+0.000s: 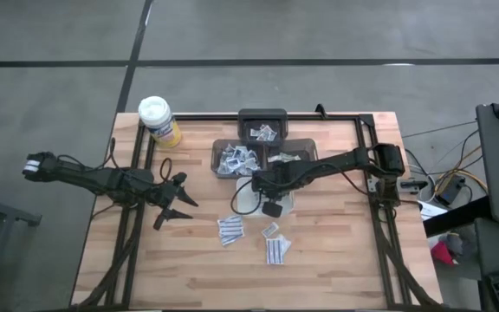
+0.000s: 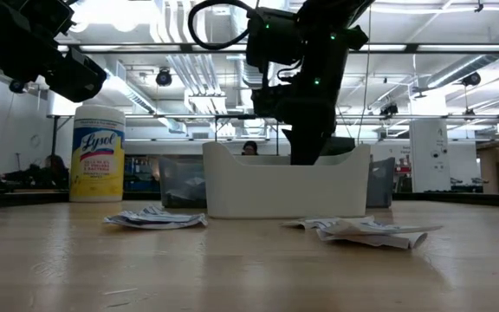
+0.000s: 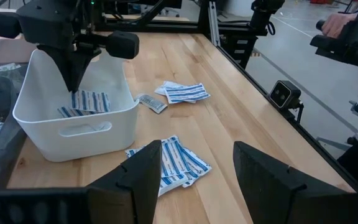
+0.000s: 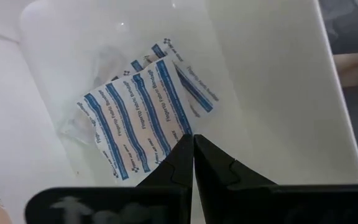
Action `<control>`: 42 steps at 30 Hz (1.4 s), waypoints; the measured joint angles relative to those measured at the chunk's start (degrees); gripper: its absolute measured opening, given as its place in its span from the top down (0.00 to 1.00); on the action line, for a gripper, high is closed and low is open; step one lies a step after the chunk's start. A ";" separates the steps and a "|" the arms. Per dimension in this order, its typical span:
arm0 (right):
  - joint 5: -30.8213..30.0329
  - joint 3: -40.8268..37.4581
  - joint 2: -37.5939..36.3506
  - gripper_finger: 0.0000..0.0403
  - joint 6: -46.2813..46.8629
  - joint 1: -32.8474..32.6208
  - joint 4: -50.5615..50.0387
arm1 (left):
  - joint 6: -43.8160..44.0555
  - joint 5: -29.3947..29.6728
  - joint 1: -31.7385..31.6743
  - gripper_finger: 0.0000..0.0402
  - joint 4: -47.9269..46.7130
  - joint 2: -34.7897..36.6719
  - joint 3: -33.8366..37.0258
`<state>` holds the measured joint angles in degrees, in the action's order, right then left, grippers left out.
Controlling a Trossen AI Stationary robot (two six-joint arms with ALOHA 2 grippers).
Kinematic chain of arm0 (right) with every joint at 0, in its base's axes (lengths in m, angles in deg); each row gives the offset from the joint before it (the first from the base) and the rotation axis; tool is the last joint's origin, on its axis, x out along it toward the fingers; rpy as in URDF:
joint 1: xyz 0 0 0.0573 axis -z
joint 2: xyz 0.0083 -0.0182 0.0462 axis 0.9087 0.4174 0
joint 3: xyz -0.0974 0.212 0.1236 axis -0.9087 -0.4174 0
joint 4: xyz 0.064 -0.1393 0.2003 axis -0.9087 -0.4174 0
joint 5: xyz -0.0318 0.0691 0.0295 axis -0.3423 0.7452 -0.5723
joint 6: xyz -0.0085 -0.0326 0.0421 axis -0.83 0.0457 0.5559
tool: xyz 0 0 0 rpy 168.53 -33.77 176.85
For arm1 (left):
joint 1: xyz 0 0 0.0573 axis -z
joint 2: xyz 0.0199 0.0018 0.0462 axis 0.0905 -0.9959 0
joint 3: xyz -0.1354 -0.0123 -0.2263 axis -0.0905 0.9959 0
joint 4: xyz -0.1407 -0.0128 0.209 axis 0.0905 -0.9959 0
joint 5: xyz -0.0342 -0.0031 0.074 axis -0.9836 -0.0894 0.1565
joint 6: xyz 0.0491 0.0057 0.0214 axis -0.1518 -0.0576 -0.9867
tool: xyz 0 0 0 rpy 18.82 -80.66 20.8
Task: Pick & Place First Aid Supplies
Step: Put the blue bandage into the white bin
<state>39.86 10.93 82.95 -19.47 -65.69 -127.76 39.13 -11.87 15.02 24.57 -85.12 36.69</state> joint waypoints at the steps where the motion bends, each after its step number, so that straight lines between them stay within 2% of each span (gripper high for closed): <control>1: 0.04 -0.01 0.00 0.98 0.10 0.00 0.03 | 0.00 -0.02 0.00 0.51 -0.01 -0.01 0.00; 6: 0.04 0.00 0.00 0.94 0.33 0.07 0.13 | 0.00 -0.01 0.00 0.51 -0.01 0.00 0.00; 13: 0.21 1.22 0.00 0.80 1.27 0.69 -0.50 | 0.01 -0.02 0.02 0.51 0.00 -0.01 0.00; 19: 2.28 11.06 -0.02 0.72 2.58 0.61 -11.64 | 0.02 -0.02 0.00 0.51 0.00 0.00 0.00; 23: 8.91 20.20 -0.11 0.72 5.49 0.12 -20.23 | -0.16 -0.02 0.00 0.51 0.00 0.00 0.00; 28: 16.47 29.54 -0.17 0.74 7.42 -2.94 -26.22 | -0.39 -0.02 0.00 0.51 0.00 0.00 0.00; 34: 17.22 36.98 -0.17 0.78 10.10 -9.29 -30.15 | -0.39 -0.02 0.00 0.51 0.00 -0.02 0.00; 42: 17.22 38.31 -0.17 0.81 21.59 -18.19 -29.30 | -0.44 -0.02 0.00 0.51 0.00 -0.01 0.00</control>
<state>57.08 49.23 82.78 2.11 -83.88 -157.06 38.70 -11.89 15.02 24.57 -85.12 36.69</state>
